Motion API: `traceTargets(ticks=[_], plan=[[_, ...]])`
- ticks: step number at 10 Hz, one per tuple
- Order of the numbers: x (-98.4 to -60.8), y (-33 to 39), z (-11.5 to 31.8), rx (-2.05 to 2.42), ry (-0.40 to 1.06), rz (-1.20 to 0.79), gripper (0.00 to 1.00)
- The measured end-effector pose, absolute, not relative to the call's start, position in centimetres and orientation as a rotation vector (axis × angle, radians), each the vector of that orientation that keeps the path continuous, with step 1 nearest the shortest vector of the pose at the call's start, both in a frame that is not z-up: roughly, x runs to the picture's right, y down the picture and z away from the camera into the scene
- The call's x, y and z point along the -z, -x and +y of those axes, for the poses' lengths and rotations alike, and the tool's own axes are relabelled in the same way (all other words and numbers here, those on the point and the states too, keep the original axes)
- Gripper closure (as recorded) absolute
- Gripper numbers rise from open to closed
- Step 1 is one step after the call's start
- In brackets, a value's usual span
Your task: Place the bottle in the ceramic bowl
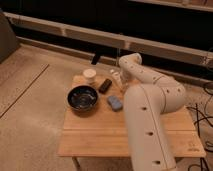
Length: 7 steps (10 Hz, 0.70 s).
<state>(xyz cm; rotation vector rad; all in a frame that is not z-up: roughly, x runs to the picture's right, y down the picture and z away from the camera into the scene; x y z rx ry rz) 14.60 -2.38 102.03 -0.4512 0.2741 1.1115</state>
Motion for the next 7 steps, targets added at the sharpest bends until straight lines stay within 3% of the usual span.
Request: traceTargets(ticks=[3, 5, 7], plan=[[-99.6, -13.9, -7.9, -1.144, 0.332, 0.212, 1.00], [-95.5, -13.0, -12.7, -1.152, 0.209, 0.141, 1.00], [-90.2, -11.3, -14.7, -1.128, 0.113, 0.070, 1.00]])
